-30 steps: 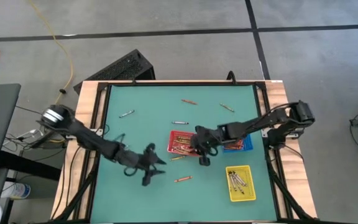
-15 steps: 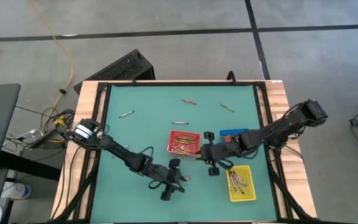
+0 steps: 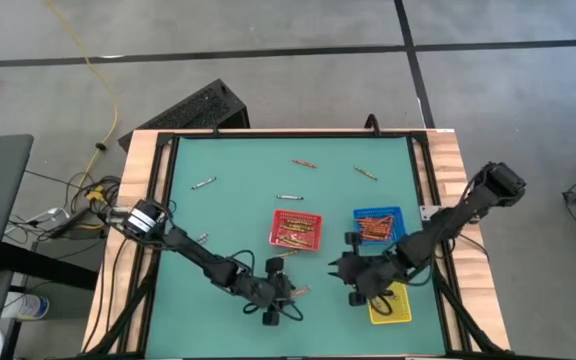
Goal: Sort crayons
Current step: Put the orange crayon into the blue basket, then put the black crayon into the yellow basket
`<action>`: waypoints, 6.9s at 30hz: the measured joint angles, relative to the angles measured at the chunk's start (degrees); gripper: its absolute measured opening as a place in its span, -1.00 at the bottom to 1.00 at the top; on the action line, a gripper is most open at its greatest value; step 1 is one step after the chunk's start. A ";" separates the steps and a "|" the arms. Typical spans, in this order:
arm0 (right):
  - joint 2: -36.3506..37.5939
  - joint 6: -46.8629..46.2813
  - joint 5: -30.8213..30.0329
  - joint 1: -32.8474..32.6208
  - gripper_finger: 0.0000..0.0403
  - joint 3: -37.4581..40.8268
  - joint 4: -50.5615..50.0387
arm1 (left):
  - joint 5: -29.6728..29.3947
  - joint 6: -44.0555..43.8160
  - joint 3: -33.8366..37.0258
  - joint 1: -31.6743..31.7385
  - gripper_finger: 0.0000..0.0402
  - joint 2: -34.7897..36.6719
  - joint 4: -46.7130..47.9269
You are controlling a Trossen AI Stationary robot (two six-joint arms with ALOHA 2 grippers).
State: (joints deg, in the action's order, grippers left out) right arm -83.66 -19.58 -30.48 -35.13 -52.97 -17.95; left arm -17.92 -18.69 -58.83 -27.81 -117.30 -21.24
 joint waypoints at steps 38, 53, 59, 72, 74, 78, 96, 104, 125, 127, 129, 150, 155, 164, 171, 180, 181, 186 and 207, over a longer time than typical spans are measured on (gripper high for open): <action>-6.54 8.35 0.61 0.18 -0.52 0.00 17.39 | -8.29 13.12 -4.78 0.27 -0.95 14.45 20.46; -12.67 9.06 3.72 4.49 0.12 -0.02 21.49 | -8.37 13.10 -4.72 0.53 -0.95 14.32 20.38; -13.14 8.93 3.67 5.41 0.17 0.00 21.39 | -9.81 13.47 -4.72 0.54 -0.96 14.32 20.03; -13.16 8.97 3.63 5.72 -0.50 0.00 21.33 | -11.25 13.39 -4.72 0.54 -0.96 14.32 20.05; -13.16 8.97 3.63 5.72 -0.63 0.00 21.10 | -11.79 13.29 -4.72 0.54 -0.96 14.32 20.05; -13.12 9.04 3.65 5.70 -0.85 0.00 20.43 | -11.69 13.28 -4.72 0.54 -0.93 14.32 20.03; 2.39 -3.84 4.09 3.21 -0.97 0.00 -13.80 | -14.27 12.75 -4.81 -0.01 -0.11 21.06 28.16; 13.50 -16.23 1.66 1.98 -0.97 4.17 -34.56 | -23.27 3.14 -4.81 -0.27 -0.10 24.75 44.05; 38.84 -25.70 7.26 3.06 -0.96 19.46 -38.89 | -34.38 1.72 -1.19 -4.48 -0.10 25.14 43.75; 38.57 -27.23 7.22 3.27 -0.93 19.87 -39.20 | -38.00 0.93 2.21 -4.94 -0.10 26.70 43.34; 38.24 -28.22 6.76 3.99 -0.88 20.04 -38.98 | -39.89 -1.91 5.75 -4.99 -0.10 29.37 42.36; 37.53 -26.08 10.84 10.22 -0.44 13.62 -42.72 | -27.75 -19.88 27.85 -3.65 -0.10 59.02 31.78; 37.55 -21.92 8.26 10.04 -0.45 9.52 -36.50 | -24.08 -32.83 27.87 2.19 -0.10 60.35 47.31; 34.43 -9.83 8.06 10.02 -0.45 9.14 -17.81 | 4.16 -33.50 27.87 21.13 -0.10 56.22 57.70; 28.09 -8.51 8.45 9.39 -0.45 9.12 -17.76 | 14.12 -30.08 27.87 24.05 -0.10 49.80 59.08; 21.67 -6.92 11.06 8.86 -0.45 9.16 -17.28 | 14.11 -28.73 27.87 24.06 -0.10 47.50 60.65; 21.22 -6.92 11.04 8.89 -0.45 9.16 -17.15 | 14.08 -28.73 27.87 24.06 -0.10 47.50 61.26; 19.56 -7.48 11.08 8.86 -0.45 9.16 -16.59 | 12.28 -28.52 27.87 24.06 -0.11 46.53 61.29; 18.67 -10.98 10.29 3.16 -0.45 9.18 -11.78 | 2.83 -15.23 23.18 24.55 -0.94 44.62 50.64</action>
State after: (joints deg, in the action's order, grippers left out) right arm -64.99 -30.57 -20.19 -31.97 -43.79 -29.72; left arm -15.09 -33.91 -35.65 -3.25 -72.68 29.40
